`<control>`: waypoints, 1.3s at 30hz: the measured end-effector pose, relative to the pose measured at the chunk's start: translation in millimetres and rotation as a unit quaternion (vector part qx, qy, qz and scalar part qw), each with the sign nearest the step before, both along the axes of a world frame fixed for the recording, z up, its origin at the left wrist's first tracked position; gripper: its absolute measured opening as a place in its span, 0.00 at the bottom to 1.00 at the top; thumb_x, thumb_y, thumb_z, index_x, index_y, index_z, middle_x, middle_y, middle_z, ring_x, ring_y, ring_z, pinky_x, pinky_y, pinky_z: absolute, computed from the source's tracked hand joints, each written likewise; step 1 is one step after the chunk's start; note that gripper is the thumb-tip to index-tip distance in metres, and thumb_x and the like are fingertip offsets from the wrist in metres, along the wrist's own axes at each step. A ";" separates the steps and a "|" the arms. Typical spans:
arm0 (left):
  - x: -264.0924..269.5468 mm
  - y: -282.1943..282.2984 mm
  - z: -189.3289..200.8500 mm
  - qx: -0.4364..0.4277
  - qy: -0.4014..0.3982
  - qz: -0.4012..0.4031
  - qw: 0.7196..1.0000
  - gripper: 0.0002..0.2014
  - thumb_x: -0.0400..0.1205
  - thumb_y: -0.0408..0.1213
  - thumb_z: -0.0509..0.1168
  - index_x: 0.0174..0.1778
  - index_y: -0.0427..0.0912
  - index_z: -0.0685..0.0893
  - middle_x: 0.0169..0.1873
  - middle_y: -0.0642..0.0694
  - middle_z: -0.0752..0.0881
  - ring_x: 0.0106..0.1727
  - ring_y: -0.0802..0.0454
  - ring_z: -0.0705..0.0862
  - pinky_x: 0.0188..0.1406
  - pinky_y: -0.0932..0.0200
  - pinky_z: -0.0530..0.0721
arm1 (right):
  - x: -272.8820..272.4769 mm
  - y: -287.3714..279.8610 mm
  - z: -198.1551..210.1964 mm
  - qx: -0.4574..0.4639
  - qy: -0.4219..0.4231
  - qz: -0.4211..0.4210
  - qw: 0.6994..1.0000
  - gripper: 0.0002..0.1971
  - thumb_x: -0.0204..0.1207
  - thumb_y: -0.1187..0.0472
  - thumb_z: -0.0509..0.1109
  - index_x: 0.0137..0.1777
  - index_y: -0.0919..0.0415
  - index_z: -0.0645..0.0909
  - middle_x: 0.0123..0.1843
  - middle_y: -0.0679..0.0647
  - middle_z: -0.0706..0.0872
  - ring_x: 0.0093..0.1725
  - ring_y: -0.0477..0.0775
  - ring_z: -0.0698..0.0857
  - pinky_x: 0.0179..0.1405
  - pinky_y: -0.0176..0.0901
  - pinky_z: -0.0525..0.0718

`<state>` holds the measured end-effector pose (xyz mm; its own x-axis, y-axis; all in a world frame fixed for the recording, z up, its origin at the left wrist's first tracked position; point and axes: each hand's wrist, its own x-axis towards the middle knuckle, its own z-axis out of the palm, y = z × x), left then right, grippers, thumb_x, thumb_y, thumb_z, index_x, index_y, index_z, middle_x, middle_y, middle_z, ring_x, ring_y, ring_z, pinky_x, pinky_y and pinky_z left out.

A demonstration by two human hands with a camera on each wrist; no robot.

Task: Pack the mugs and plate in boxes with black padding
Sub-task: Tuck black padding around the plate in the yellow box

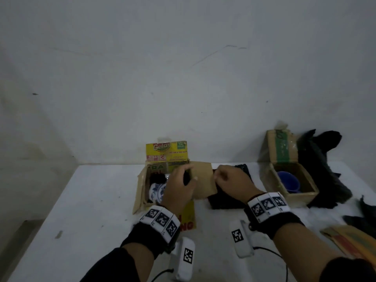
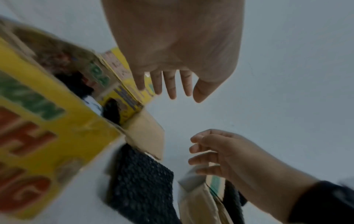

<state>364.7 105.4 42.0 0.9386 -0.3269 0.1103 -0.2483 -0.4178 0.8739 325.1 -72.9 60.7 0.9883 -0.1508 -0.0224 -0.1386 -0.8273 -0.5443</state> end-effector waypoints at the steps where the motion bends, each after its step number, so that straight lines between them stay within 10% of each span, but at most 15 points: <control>1: -7.6 -17.5 1.8 -0.015 0.014 -0.018 1.000 0.20 0.78 0.44 0.63 0.66 0.46 0.76 0.64 0.51 0.78 0.67 0.55 0.75 0.66 0.56 0.74 | -5.9 -18.2 -1.4 0.009 0.001 -0.037 0.999 0.06 0.77 0.59 0.64 0.42 0.58 0.81 0.42 0.55 0.86 0.43 0.55 0.83 0.43 0.45 0.78; 8: -53.0 -118.8 -32.9 0.027 0.175 -0.074 0.981 0.19 0.81 0.42 0.64 0.68 0.47 0.74 0.67 0.47 0.76 0.70 0.51 0.73 0.66 0.58 0.73 | -37.8 -111.2 -54.4 0.131 0.095 -0.205 0.965 0.08 0.71 0.58 0.69 0.46 0.53 0.73 0.45 0.57 0.84 0.48 0.59 0.83 0.52 0.53 0.83; 14: -44.6 -145.0 -72.3 0.088 0.238 0.087 0.963 0.32 0.80 0.45 0.64 0.79 0.45 0.60 0.76 0.41 0.67 0.75 0.40 0.69 0.73 0.47 0.71 | -39.2 -135.6 -111.9 0.147 0.171 -0.190 0.956 0.29 0.73 0.53 0.69 0.72 0.57 0.66 0.70 0.61 0.71 0.67 0.64 0.75 0.61 0.56 0.80; 24: -2.7 -149.3 -103.0 0.175 0.367 0.189 0.894 0.33 0.85 0.49 0.56 0.80 0.36 0.53 0.78 0.35 0.61 0.76 0.35 0.65 0.76 0.46 0.66 | -5.5 -133.2 -149.1 0.193 0.238 -0.253 0.918 0.38 0.73 0.35 0.62 0.72 0.64 0.61 0.71 0.65 0.71 0.65 0.68 0.76 0.59 0.62 0.82; 31: -12.7 -158.8 -108.5 0.112 0.337 0.149 0.923 0.18 0.80 0.33 0.61 0.67 0.41 0.71 0.67 0.35 0.74 0.62 0.39 0.78 0.63 0.51 0.79 | -14.4 -134.2 -146.5 0.260 0.153 -0.258 0.918 0.22 0.76 0.50 0.64 0.67 0.59 0.71 0.63 0.64 0.79 0.59 0.66 0.81 0.56 0.59 0.84; 36: -29.4 -166.2 -96.4 0.111 0.269 0.112 0.950 0.21 0.75 0.23 0.59 0.64 0.38 0.74 0.64 0.37 0.77 0.63 0.41 0.78 0.61 0.53 0.79 | -44.5 -120.6 -130.4 0.238 0.047 -0.223 0.944 0.08 0.78 0.58 0.67 0.41 0.53 0.70 0.41 0.54 0.79 0.48 0.59 0.81 0.34 0.40 0.76; 39: -39.9 -170.6 -85.7 0.099 0.239 0.076 0.963 0.21 0.73 0.21 0.60 0.63 0.37 0.75 0.62 0.38 0.78 0.62 0.42 0.79 0.55 0.56 0.80 | -65.5 -115.8 -113.4 0.196 -0.024 -0.227 0.954 0.07 0.77 0.60 0.68 0.52 0.56 0.74 0.46 0.50 0.78 0.48 0.56 0.81 0.36 0.41 0.72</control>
